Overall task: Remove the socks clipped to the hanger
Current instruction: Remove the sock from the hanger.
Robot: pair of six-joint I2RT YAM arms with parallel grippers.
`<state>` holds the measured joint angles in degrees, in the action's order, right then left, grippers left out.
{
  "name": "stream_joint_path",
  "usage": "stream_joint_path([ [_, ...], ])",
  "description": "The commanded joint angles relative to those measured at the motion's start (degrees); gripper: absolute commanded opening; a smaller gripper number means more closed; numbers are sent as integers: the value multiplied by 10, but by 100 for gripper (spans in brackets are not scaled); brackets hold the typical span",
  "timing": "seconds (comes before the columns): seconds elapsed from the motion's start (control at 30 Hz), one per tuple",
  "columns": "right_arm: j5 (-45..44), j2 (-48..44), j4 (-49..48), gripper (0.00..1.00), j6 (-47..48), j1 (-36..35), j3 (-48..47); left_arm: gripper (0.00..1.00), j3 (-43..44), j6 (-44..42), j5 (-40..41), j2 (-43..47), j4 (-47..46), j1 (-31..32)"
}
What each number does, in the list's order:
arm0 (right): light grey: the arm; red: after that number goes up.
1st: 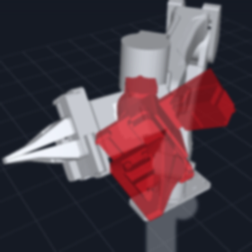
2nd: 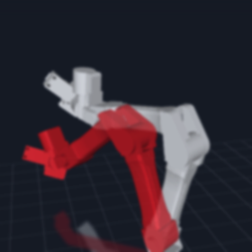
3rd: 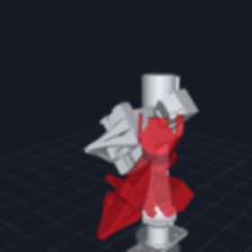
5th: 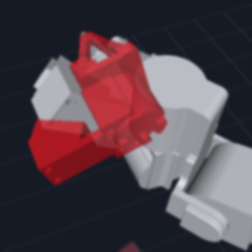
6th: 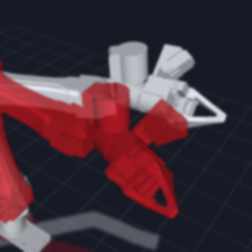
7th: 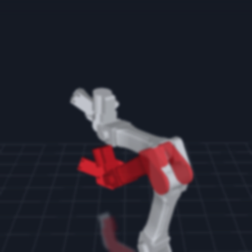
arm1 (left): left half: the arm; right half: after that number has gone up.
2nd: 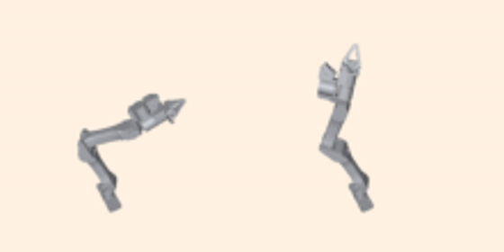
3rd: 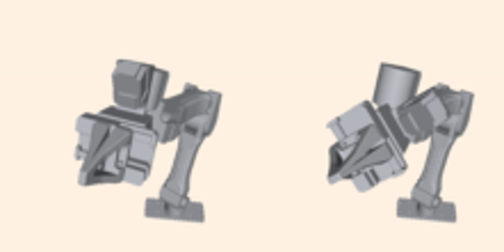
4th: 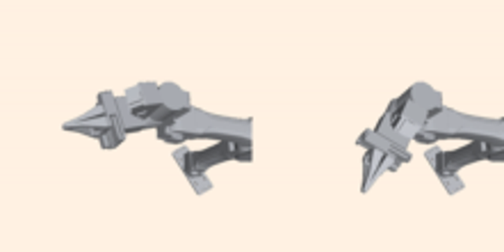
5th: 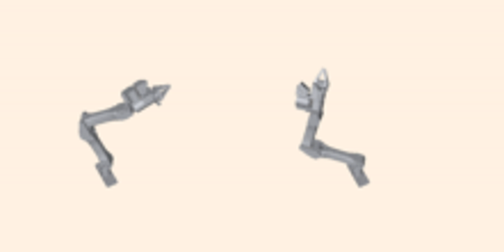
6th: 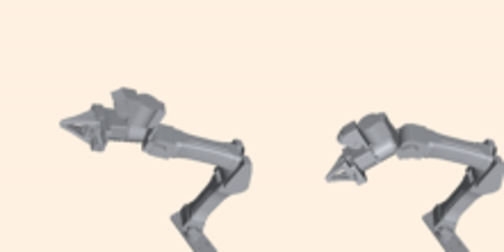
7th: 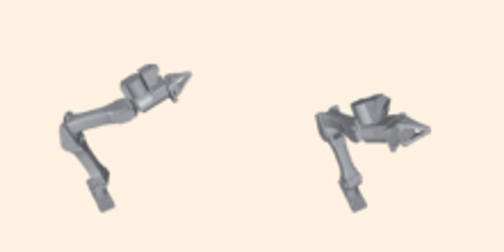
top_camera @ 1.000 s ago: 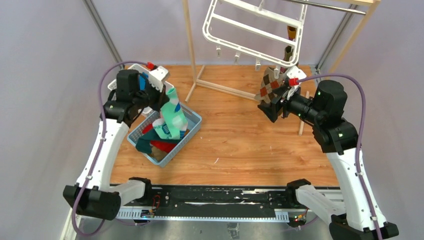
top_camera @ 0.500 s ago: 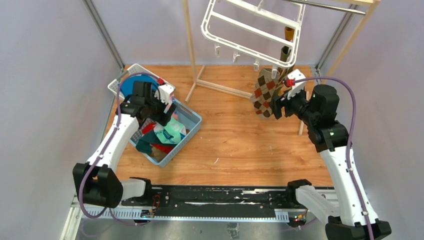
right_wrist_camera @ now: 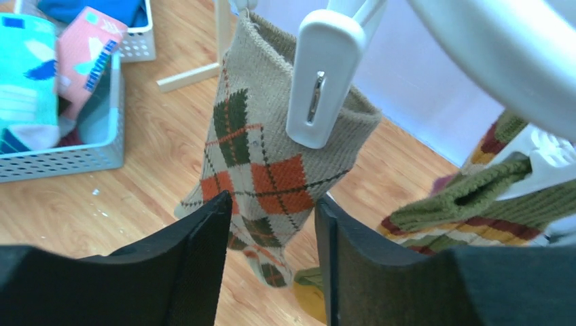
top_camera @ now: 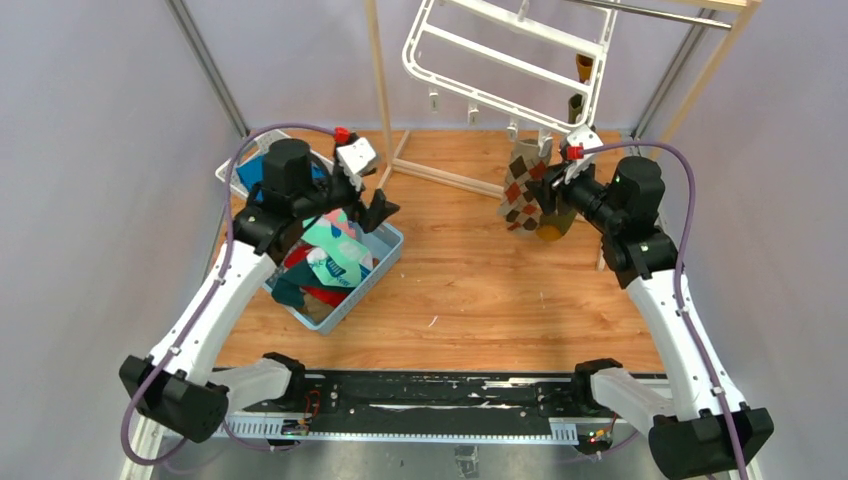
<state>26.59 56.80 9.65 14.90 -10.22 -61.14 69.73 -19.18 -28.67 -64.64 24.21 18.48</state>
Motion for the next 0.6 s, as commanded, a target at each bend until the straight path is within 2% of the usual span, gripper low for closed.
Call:
stream_joint_path([
  [0.0,72,2,-56,44,-28,6,3,94,-1,90,-108,-48,-150,64],
  [0.13,92,6,-76,35,-40,6,11,91,40,106,-123,-126,-219,107],
  [0.33,125,17,-114,34,-76,6,19,93,127,93,-154,-262,-281,144],
  [0.4,112,24,-102,34,-81,6,13,94,145,129,-158,-298,-331,145],
  [0.57,34,25,-100,44,-70,6,23,95,176,172,-134,-343,-379,145],
])
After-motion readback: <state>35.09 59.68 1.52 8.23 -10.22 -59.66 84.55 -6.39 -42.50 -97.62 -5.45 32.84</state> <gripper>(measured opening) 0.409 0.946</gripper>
